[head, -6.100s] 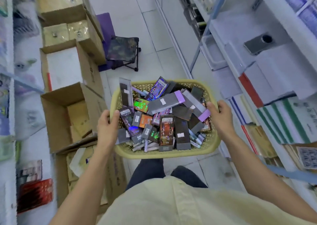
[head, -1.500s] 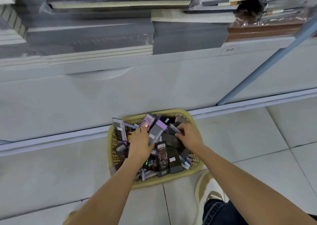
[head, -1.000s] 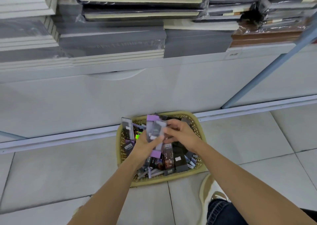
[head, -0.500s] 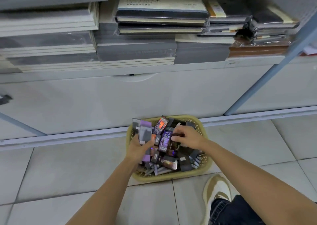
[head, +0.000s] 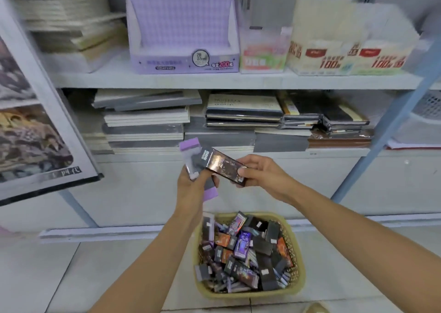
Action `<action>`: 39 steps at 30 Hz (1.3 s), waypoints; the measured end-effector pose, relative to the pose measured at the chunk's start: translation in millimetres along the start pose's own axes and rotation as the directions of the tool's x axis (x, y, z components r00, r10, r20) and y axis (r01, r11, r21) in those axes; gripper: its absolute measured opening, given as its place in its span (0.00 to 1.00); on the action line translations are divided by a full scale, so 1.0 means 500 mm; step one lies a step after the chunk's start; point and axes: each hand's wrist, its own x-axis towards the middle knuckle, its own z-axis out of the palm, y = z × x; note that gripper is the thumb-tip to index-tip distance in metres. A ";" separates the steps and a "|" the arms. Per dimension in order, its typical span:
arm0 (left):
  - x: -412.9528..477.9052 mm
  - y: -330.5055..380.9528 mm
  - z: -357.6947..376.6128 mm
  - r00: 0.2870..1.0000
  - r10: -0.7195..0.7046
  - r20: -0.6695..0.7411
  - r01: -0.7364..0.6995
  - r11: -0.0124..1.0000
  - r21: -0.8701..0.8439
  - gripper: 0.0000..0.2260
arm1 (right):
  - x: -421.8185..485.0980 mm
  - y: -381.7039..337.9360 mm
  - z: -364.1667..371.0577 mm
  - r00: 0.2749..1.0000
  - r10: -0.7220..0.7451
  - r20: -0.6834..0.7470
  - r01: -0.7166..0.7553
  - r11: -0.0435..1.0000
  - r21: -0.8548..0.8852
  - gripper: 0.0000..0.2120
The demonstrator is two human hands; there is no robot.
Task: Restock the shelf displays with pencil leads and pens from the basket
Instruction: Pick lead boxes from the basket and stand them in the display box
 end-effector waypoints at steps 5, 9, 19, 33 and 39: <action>0.011 0.131 0.026 0.992 0.125 0.031 -0.125 0.992 -0.001 0.09 | 0.001 -0.113 0.042 0.995 -0.069 0.065 0.067 0.997 0.033 0.06; 0.025 0.229 0.049 0.965 0.253 0.067 -0.258 0.961 0.100 0.12 | 0.003 -0.193 0.076 0.973 -0.231 -0.008 0.229 0.968 -0.107 0.03; 0.083 0.404 -0.006 0.895 0.431 0.114 -0.446 0.870 0.211 0.08 | 0.073 -0.432 0.109 0.819 -0.555 -0.143 0.535 0.830 -0.155 0.08; 0.226 0.468 -0.101 0.875 0.476 0.087 -0.479 0.827 0.295 0.09 | 0.284 -0.502 0.136 0.777 -0.630 0.005 0.552 0.678 -0.486 0.10; 0.243 0.479 -0.099 0.875 0.467 0.122 -0.483 0.834 0.266 0.08 | 0.320 -0.546 0.163 0.698 -0.715 -0.020 0.653 0.649 -0.390 0.13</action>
